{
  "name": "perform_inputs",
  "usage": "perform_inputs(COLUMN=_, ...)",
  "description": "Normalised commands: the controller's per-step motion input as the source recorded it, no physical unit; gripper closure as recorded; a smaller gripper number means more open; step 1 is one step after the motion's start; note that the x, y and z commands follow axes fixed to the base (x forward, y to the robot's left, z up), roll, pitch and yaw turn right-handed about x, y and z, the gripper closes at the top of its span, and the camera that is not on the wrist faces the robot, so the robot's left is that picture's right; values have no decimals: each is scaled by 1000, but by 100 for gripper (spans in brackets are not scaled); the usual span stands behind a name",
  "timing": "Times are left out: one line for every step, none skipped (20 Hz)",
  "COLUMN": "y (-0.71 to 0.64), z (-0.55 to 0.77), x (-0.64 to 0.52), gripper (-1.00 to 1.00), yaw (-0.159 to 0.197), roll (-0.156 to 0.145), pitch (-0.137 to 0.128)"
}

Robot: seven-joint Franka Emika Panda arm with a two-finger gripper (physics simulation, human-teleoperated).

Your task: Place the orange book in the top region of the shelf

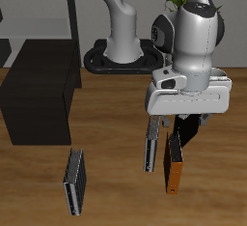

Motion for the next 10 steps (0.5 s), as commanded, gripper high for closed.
perform_inputs(y=-89, z=-254, x=74, gripper=-100, yaw=-5, roll=-10, pitch=28)
perform_inputs(y=-113, z=-442, x=303, gripper=-100, yaw=20, roll=-24, pitch=45)
perform_inputs(y=-48, z=-253, x=81, gripper=-100, yaw=19, roll=-17, pitch=31)
perform_inputs(y=-91, z=-298, x=99, gripper=-100, yaw=-70, roll=1, pitch=44)
perform_inputs(y=4, z=-366, x=62, gripper=-100, yaw=71, roll=-4, pitch=3)
perform_inputs(y=-46, z=-308, x=34, gripper=-100, yaw=-8, roll=-26, pitch=38)
perform_inputs(y=-51, z=-13, x=-189, gripper=-100, yaw=0, roll=0, pitch=0)
perform_inputs(y=186, z=-493, x=186, gripper=-100, yaw=26, roll=35, pitch=48)
perform_inputs(y=-52, z=-15, x=-182, gripper=-100, yaw=0, roll=0, pitch=0)
perform_inputs(y=69, z=-513, x=170, gripper=-100, yaw=-4, roll=-32, pitch=52)
